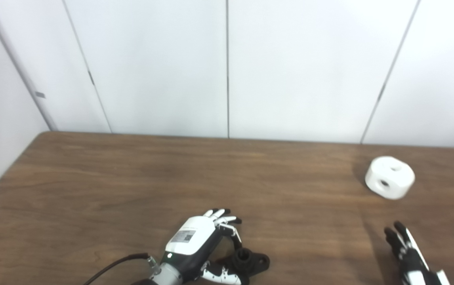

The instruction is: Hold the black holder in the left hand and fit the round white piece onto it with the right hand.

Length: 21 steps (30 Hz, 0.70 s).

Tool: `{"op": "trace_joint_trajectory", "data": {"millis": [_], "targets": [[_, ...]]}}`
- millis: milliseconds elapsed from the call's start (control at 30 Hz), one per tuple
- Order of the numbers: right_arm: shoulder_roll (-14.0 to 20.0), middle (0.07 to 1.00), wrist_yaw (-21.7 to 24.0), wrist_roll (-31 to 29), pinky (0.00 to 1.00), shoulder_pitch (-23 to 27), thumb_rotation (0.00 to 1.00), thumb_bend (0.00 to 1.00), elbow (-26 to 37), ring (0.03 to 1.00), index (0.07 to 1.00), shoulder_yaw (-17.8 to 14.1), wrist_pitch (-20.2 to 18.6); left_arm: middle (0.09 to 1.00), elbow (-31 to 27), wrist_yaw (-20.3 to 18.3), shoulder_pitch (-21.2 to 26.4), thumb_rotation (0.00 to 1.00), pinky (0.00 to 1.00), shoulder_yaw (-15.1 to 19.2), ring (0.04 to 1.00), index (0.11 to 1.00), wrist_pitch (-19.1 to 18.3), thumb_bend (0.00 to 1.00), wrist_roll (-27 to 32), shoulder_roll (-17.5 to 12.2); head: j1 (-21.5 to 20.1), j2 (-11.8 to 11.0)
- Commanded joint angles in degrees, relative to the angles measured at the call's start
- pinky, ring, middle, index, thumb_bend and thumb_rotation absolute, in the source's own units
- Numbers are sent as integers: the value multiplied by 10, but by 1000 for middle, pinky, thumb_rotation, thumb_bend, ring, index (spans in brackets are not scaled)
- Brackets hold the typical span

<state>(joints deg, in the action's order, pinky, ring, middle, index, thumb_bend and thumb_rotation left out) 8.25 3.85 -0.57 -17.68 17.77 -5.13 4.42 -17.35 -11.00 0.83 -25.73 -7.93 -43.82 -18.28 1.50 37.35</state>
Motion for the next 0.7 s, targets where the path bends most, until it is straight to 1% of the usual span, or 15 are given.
{"op": "trace_joint_trajectory", "data": {"millis": [0, 200, 333, 533, 667], "targets": [[-10, 936, -8, 3, 1000, 3, 977, 620, 27, 968, 961, 1, -4, 881, -10, -15, -9, 55, 1000, -9, 983, 488, 19, 512, -11, -7, 0, 1], [-10, 941, -15, 6, 1000, 10, 988, 622, 49, 979, 960, 1, -36, 884, -13, -35, -21, 55, 1000, -11, 982, 488, 20, 513, -12, -12, -18, 12], [-9, 938, -20, 0, 1000, 15, 982, 613, 58, 975, 956, -2, -51, 875, -9, -38, -22, 54, 1000, -9, 974, 488, 22, 514, -12, -13, -30, 16], [-4, 926, -28, 8, 1000, 26, 946, 625, 67, 965, 951, -5, -67, 878, 5, -40, -20, 54, 992, -10, 968, 488, 29, 514, -4, -10, -46, 22], [3, 932, -30, 11, 1000, 37, 903, 605, 75, 980, 954, -13, -83, 876, 14, -37, -21, 54, 982, -12, 964, 488, 32, 514, 0, -4, -68, 27]]}}
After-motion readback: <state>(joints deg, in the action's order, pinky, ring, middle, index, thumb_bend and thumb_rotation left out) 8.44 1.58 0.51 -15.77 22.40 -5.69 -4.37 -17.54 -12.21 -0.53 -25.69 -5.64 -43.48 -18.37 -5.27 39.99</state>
